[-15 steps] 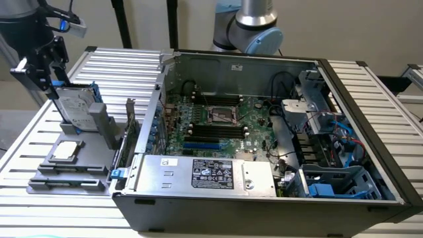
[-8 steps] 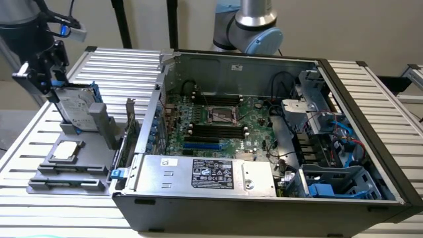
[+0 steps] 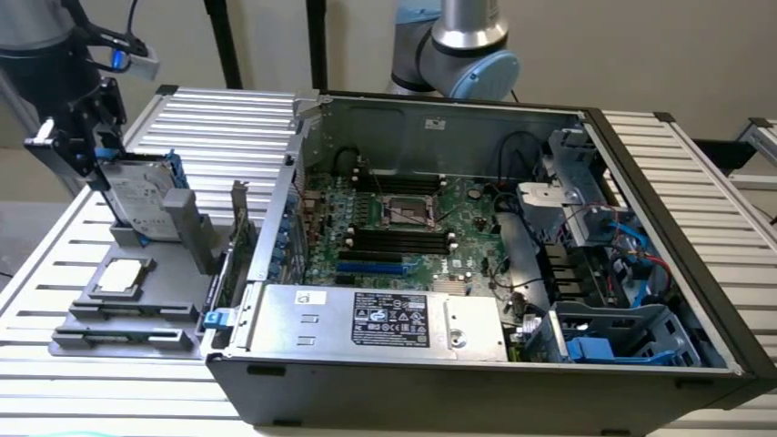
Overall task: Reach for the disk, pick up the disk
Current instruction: 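Pick up the disk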
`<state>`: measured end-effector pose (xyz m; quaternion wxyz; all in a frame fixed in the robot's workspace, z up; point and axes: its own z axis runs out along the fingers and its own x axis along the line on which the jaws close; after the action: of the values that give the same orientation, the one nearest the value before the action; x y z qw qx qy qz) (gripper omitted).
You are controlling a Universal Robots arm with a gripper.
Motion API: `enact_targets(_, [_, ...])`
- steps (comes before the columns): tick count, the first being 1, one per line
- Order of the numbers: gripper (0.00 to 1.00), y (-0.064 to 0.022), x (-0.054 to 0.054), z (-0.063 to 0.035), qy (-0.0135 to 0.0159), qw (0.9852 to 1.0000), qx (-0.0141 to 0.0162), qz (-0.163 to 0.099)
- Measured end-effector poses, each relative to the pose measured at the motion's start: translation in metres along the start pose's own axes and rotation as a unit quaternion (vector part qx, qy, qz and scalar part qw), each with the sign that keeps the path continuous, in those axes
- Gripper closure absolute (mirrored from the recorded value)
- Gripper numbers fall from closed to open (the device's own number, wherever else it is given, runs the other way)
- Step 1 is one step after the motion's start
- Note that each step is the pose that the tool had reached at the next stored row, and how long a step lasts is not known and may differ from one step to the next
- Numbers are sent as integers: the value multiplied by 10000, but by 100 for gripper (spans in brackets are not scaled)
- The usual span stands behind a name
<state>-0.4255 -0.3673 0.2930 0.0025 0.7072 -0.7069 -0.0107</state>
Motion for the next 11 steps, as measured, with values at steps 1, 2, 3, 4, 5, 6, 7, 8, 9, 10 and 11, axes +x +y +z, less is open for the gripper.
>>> enact_targets(1, [40,0,0,5,0,10000,1,-3])
enact_targets(2, [40,0,0,8,0,10000,0,-6])
enact_targets(3, [40,0,0,10,1,10000,-1,-10])
enact_targets(4, [40,-2,-1,13,0,10000,1,-12])
enact_targets(5, [40,-4,-1,15,0,10000,1,-16])
enact_targets(6, [40,-6,-2,17,-1,10000,1,-20])
enact_targets(7, [40,-8,-2,19,0,10000,1,-25])
enact_targets(8, [40,-9,-2,20,0,10000,1,-30])
enact_targets(9, [40,-12,-1,22,0,10000,1,-36])
enact_targets(10, [40,-14,-2,24,1,10000,0,-43])
enact_targets(11, [40,-15,-2,25,1,10000,0,-47])
